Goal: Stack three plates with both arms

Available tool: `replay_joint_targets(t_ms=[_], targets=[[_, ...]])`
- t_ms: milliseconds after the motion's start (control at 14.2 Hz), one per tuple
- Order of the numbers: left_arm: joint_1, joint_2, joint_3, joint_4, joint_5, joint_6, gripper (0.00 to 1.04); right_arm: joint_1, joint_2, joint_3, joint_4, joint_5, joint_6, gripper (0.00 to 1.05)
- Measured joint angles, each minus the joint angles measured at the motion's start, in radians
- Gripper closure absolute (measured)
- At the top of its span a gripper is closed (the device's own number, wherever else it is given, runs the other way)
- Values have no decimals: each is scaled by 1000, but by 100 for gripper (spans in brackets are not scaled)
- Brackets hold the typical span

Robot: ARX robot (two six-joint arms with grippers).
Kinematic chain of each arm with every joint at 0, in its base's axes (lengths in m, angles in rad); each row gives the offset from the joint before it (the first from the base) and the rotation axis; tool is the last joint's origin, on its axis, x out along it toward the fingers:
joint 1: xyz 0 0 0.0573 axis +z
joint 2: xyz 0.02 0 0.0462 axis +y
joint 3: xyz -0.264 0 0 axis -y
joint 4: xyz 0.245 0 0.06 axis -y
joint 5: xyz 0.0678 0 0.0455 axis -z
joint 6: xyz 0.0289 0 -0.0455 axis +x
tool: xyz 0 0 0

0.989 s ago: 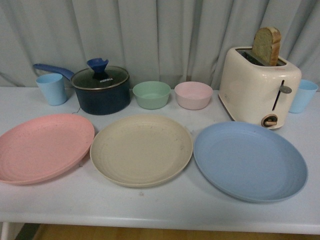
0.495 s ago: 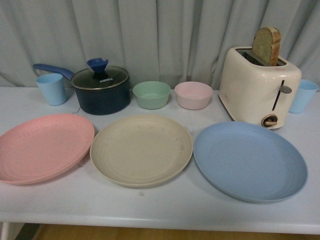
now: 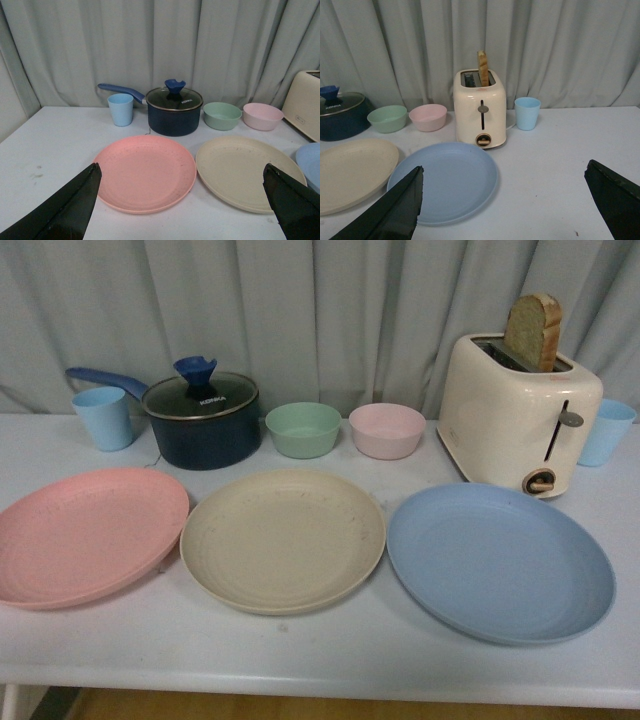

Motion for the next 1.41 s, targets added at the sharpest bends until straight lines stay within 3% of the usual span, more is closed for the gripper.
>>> replay_joint_targets(t_ms=[1413], targets=[[0,0,0,0,0,0,7,0,0,0,0,0,0,6]])
